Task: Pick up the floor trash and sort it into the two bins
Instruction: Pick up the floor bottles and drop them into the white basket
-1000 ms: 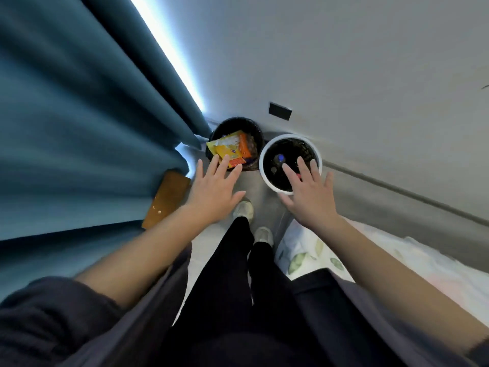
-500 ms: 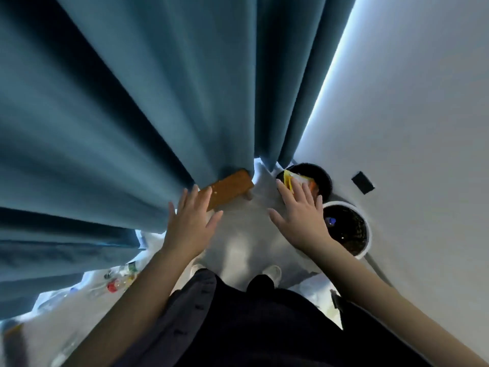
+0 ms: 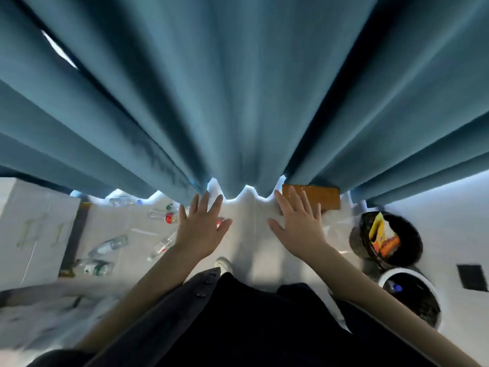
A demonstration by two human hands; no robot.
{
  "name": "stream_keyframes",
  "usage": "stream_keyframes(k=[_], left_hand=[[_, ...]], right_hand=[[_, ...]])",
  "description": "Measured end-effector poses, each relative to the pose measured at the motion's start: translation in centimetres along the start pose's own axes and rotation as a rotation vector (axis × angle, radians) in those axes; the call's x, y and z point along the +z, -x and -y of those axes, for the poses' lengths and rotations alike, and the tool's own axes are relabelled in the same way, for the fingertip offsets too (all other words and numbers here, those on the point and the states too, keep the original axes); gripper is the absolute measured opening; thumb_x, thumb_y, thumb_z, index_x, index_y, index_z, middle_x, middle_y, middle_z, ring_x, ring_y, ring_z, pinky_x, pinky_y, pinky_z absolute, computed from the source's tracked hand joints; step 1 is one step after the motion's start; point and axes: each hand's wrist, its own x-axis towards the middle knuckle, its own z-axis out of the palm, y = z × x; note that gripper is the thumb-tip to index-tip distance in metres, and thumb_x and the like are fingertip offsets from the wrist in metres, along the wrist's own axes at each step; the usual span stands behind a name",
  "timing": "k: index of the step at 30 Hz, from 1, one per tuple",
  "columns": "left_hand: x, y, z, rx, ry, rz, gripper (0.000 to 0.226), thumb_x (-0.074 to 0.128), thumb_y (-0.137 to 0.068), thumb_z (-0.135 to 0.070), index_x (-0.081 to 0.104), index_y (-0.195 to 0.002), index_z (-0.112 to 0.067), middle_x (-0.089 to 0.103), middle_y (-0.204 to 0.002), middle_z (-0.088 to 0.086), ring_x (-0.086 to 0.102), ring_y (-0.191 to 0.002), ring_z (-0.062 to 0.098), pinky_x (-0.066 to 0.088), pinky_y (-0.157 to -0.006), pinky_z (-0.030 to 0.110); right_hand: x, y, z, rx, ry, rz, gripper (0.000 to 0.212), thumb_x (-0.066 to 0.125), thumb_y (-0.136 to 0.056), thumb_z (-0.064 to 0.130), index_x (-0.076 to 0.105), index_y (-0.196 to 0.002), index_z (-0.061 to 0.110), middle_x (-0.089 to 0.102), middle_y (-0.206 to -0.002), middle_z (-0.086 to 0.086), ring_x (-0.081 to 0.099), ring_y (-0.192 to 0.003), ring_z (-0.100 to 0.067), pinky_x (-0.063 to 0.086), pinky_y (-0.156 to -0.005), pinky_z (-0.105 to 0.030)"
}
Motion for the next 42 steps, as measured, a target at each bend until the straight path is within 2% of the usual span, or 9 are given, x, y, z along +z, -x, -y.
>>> stream_keyframes(k=[4, 8, 17, 22, 27, 30, 33, 37, 42], left_hand=[[1.2, 0.9, 7.4, -0.078, 0.01, 0.081, 0.064, 0.029, -0.096, -0.054, 0.01, -0.151, -0.026, 0.001, -0.16, 0.006, 0.0, -0.147, 0.028, 0.007, -0.116, 0.054], [3.7, 2.3, 12.4, -0.23, 0.098, 0.176, 0.064, 0.029, -0.096, -0.055, 0.011, -0.151, -0.027, 0.003, -0.16, 0.007, 0.0, -0.147, 0.029, 0.008, -0.115, 0.055], [10.4, 2.6, 16.7, -0.474, 0.259, 0.265, 0.066, 0.034, -0.095, -0.054, 0.014, -0.15, -0.022, 0.013, -0.158, 0.008, 0.009, -0.145, 0.028, 0.013, -0.113, 0.058], [18.4, -1.1, 19.7, -0.547, 0.31, 0.345, 0.068, 0.037, -0.095, -0.053, 0.013, -0.15, -0.022, 0.014, -0.157, 0.008, 0.01, -0.145, 0.027, 0.017, -0.113, 0.056], [29.1, -7.8, 23.8, -0.633, 0.446, 0.421, 0.069, 0.046, -0.093, -0.048, 0.016, -0.149, -0.022, 0.022, -0.154, 0.008, 0.017, -0.143, 0.028, 0.019, -0.112, 0.055], [36.3, -12.6, 26.2, -0.655, 0.541, 0.421, 0.067, 0.053, -0.09, -0.045, 0.024, -0.145, -0.02, 0.03, -0.149, 0.01, 0.027, -0.138, 0.031, 0.027, -0.108, 0.052], [43.0, -16.9, 28.6, -0.628, 0.535, 0.411, 0.069, 0.057, -0.087, -0.045, 0.026, -0.143, -0.019, 0.034, -0.146, 0.01, 0.031, -0.135, 0.031, 0.031, -0.105, 0.052], [50.8, -21.6, 30.8, -0.603, 0.486, 0.384, 0.079, 0.058, -0.086, -0.043, 0.016, -0.148, -0.019, 0.02, -0.154, 0.012, 0.02, -0.142, 0.031, 0.026, -0.109, 0.052], [58.1, -25.6, 32.7, -0.614, 0.417, 0.368, 0.098, 0.067, -0.083, -0.043, 0.0, -0.151, -0.019, -0.002, -0.159, 0.011, 0.002, -0.146, 0.032, 0.017, -0.113, 0.052]], right_hand=[[2.5, -2.4, 6.9, -0.123, 0.081, 0.065, 0.069, 0.041, -0.093, 0.053, 0.009, -0.151, 0.034, 0.003, -0.16, 0.0, 0.0, -0.147, -0.026, 0.002, -0.117, -0.054], [4.7, -4.8, 10.9, -0.232, 0.19, 0.2, 0.072, 0.042, -0.092, 0.054, 0.007, -0.152, 0.033, -0.002, -0.161, -0.002, -0.001, -0.147, -0.027, 0.001, -0.117, -0.054], [9.2, -13.0, 14.0, -0.462, 0.515, 0.447, 0.075, 0.043, -0.092, 0.049, 0.001, -0.152, 0.032, -0.001, -0.161, -0.003, -0.001, -0.147, -0.029, 0.007, -0.115, -0.058], [16.9, -19.1, 14.0, -0.52, 0.643, 0.571, 0.074, 0.042, -0.095, 0.047, -0.003, -0.152, 0.033, -0.005, -0.162, -0.002, -0.004, -0.148, -0.029, 0.005, -0.116, -0.057], [28.5, -26.3, 12.7, -0.376, 0.7, 0.64, 0.078, 0.045, -0.094, 0.047, -0.005, -0.152, 0.032, -0.002, -0.161, -0.003, -0.001, -0.148, -0.031, 0.011, -0.115, -0.059], [36.8, -30.1, 12.0, -0.271, 0.671, 0.681, 0.085, 0.052, -0.091, 0.048, -0.005, -0.152, 0.031, -0.002, -0.161, -0.004, 0.0, -0.147, -0.034, 0.016, -0.113, -0.062], [44.6, -33.9, 11.8, -0.175, 0.614, 0.673, 0.093, 0.06, -0.088, 0.046, -0.006, -0.152, 0.032, -0.002, -0.161, -0.005, 0.001, -0.146, -0.036, 0.018, -0.111, -0.064], [53.4, -38.4, 11.5, -0.056, 0.503, 0.665, 0.098, 0.065, -0.086, 0.044, -0.007, -0.152, 0.032, -0.002, -0.161, -0.007, 0.001, -0.146, -0.036, 0.019, -0.11, -0.066], [60.8, -41.9, 9.3, -0.134, 0.56, 0.629, 0.107, 0.068, -0.082, 0.047, -0.015, -0.15, 0.034, -0.01, -0.161, -0.006, -0.005, -0.146, -0.038, 0.016, -0.109, -0.066]])
